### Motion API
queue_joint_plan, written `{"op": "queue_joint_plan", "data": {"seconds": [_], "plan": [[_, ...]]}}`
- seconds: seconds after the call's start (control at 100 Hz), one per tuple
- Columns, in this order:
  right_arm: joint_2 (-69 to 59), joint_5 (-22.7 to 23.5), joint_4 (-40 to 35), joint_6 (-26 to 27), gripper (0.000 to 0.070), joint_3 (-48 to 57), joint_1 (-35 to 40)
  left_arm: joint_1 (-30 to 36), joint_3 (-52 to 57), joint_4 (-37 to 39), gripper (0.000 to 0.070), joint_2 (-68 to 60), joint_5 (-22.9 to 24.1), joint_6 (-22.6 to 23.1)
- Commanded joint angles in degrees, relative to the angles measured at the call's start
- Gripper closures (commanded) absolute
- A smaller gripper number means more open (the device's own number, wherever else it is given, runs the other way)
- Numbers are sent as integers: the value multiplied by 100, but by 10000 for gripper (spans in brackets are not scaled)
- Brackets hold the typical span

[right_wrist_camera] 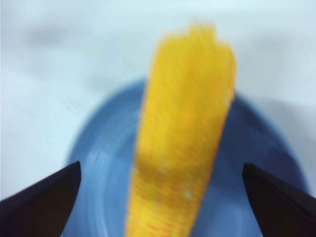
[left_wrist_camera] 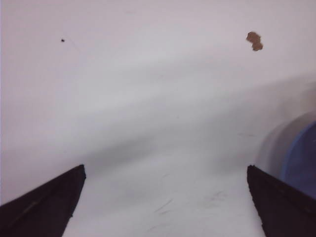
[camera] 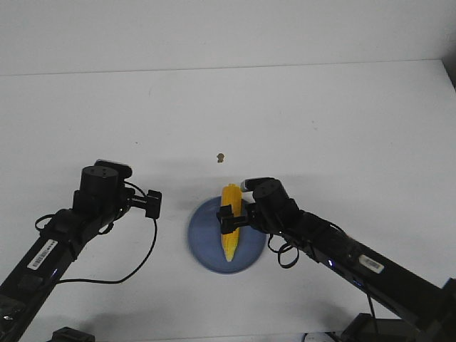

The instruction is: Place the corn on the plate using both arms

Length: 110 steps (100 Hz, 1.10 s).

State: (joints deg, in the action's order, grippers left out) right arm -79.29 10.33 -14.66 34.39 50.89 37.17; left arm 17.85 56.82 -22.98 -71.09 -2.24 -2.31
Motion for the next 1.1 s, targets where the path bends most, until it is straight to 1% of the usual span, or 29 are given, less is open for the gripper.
{"op": "queue_joint_plan", "data": {"seconds": [0.0, 0.14, 0.22, 0.32, 0.41, 0.63, 0.69, 0.87, 0.98, 1.05, 1.09], "plan": [[264, -168, -7, -149, 9, 181, -20, -15, 50, 4, 0, -50, 66, -11], [920, -525, -546, -444, 9, 195, -450, -118, 50, 11, 0, -15, 79, -94], [1342, -1008, -1062, -798, 9, 195, -852, -210, 50, 9, 0, 68, 77, -136], [1904, -1692, -1587, -1390, 8, 192, -1346, -358, 48, 13, 0, 267, 77, -181], [2430, -1965, -1851, -1816, 8, 192, -1781, -516, 48, 15, 0, 520, 77, -238], [3729, -1987, -2159, -2697, 7, 157, -2826, -857, -146, 140, 0, 1416, 74, -313], [4059, -1978, -2173, -2828, 7, 81, -2994, -920, -313, 245, 0, 1729, 77, -319], [5036, -1904, -2135, -2870, 7, -428, -3080, -979, -970, 382, 0, 2706, 79, -352], [5615, -1622, -2135, -2835, 7, -929, -3075, -979, -1423, 378, 0, 3329, 81, -354], [5987, -1591, -2131, -2747, 7, -1292, -3075, -979, -1718, 380, 0, 3744, 83, -356], [6199, -1593, -2124, -2675, 7, -1493, -3075, -979, -1888, 463, 0, 3985, 81, -487]]}}
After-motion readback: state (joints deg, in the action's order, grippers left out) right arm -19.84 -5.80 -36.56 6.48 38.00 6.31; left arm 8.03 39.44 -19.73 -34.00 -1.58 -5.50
